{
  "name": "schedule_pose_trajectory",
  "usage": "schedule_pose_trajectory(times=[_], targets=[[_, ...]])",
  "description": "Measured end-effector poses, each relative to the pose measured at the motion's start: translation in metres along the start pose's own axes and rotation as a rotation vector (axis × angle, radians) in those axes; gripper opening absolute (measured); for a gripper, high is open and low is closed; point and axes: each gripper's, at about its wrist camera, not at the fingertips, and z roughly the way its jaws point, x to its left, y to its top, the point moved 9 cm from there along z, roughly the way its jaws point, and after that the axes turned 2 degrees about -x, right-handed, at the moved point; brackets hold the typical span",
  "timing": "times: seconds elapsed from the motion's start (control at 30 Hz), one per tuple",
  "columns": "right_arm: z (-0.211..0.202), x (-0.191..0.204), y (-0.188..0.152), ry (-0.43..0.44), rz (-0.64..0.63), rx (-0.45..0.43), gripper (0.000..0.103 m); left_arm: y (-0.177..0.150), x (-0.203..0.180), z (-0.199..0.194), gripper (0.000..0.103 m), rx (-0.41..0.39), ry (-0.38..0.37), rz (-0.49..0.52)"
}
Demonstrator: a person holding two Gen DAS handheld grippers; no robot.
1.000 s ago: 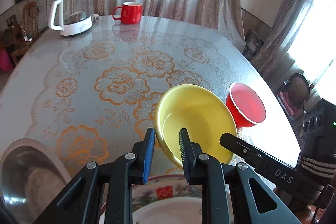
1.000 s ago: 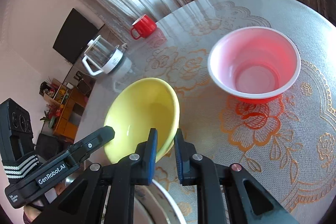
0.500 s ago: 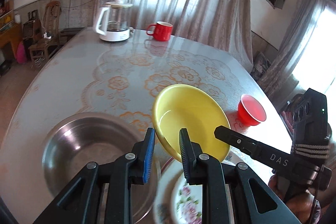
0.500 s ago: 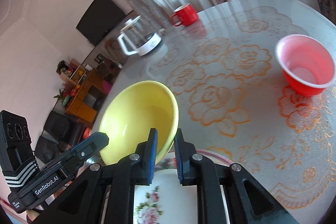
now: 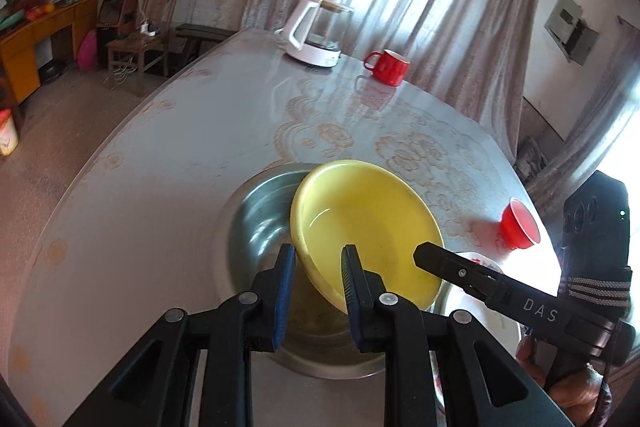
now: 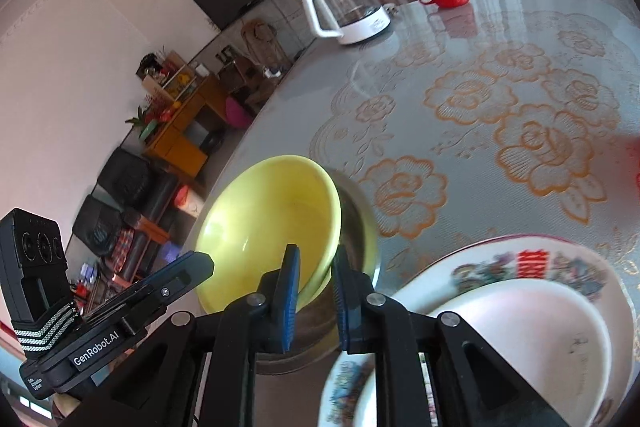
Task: Organize plates and bowls
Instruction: 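Lift the yellow bowl with both grippers and lower it into the steel bowl, then open both grippers and withdraw them from the yellow bowl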
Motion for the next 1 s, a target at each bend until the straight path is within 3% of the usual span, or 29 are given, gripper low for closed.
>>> schedule_pose_trajectory(times=[0.37,0.77,0.87,1.0], targets=[[0.032,0.008,-0.017,-0.060,-0.037,0.070,0.015,-0.008,0.016,0.015,0.023,0.015,0.062,0.020],[0.036,0.006,-0.020,-0.235,-0.175,0.044,0.009,-0.015,0.016,0.022,0.027,0.020,0.084,0.065],[0.036,0.006,-0.020,-0.327,-0.235,0.023,0.009,-0.017,0.014,0.019,0.032,0.014,0.068,0.066],[0.034,0.007,-0.022,-0.325,-0.233,0.021,0.011,-0.016,0.014,0.015,0.040,0.003,0.066,0.063]])
